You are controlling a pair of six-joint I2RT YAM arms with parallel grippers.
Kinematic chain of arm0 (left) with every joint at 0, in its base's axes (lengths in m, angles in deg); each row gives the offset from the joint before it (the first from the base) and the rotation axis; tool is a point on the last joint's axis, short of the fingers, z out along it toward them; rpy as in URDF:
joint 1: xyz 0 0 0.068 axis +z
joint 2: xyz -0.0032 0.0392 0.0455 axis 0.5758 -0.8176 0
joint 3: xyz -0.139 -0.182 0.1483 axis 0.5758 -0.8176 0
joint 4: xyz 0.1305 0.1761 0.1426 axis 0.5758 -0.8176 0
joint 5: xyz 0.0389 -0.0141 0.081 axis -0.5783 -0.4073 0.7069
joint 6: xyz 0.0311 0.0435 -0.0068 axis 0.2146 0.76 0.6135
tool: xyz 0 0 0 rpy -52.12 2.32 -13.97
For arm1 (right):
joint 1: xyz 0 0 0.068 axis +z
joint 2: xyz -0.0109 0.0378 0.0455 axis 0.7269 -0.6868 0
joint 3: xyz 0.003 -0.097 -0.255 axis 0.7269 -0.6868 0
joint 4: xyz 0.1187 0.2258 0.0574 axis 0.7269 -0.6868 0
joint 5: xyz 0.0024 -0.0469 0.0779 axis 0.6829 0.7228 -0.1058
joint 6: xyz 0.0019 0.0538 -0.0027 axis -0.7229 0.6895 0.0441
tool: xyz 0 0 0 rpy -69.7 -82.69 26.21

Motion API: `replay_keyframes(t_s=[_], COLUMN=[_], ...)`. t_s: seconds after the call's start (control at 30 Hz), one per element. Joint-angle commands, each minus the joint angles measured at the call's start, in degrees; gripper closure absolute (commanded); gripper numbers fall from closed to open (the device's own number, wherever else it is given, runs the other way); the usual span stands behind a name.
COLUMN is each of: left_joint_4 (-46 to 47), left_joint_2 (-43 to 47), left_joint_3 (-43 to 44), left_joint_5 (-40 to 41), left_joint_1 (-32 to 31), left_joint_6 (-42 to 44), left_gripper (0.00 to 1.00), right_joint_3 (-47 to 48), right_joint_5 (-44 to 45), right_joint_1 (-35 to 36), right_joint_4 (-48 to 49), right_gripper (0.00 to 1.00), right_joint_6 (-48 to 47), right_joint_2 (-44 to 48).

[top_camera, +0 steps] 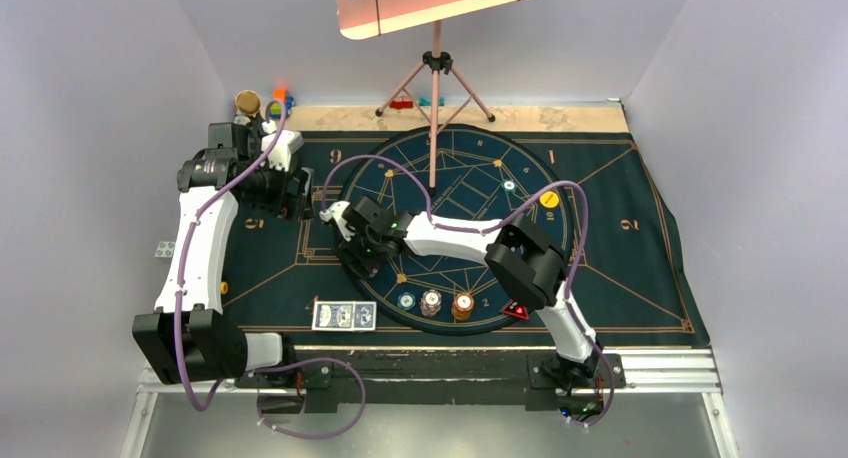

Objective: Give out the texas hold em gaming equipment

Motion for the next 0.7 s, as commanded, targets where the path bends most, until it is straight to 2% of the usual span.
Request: replay_keyframes(t_s=[0.0,0.27,0.47,0.67], left_joint_4=[0.73,0.29,-0.16,0.13], left_joint_2=[0.54,1.20,1.14,1.05], left_joint_3=[1.03,1.32,1.74,1.38], left_joint_5=[-0.96,-0.84,-1.58,-1.39], left_joint_1=[0.51,0.41,0.52,0.49], left_joint_6=[-0.82,-0.29,0.32,0.39], left_gripper=[0.00,0.00,0.00,0.00], right_joint_3=[1.04,-3.52,-16.05,-26.04], right_joint_5=[-0.54,2.64,3.47,5.17], right_joint_1=[-0.02,-0.11,-0.22,0.26], right_joint_4=[2.03,-0.92,-5.28,-5.39], right_gripper=[0.34,0.33,0.22,0.15], right_joint_6=[-0.01,-1.15,-2.73,-0.25], right_joint_2=[5.44,17.37,26.77,32.55])
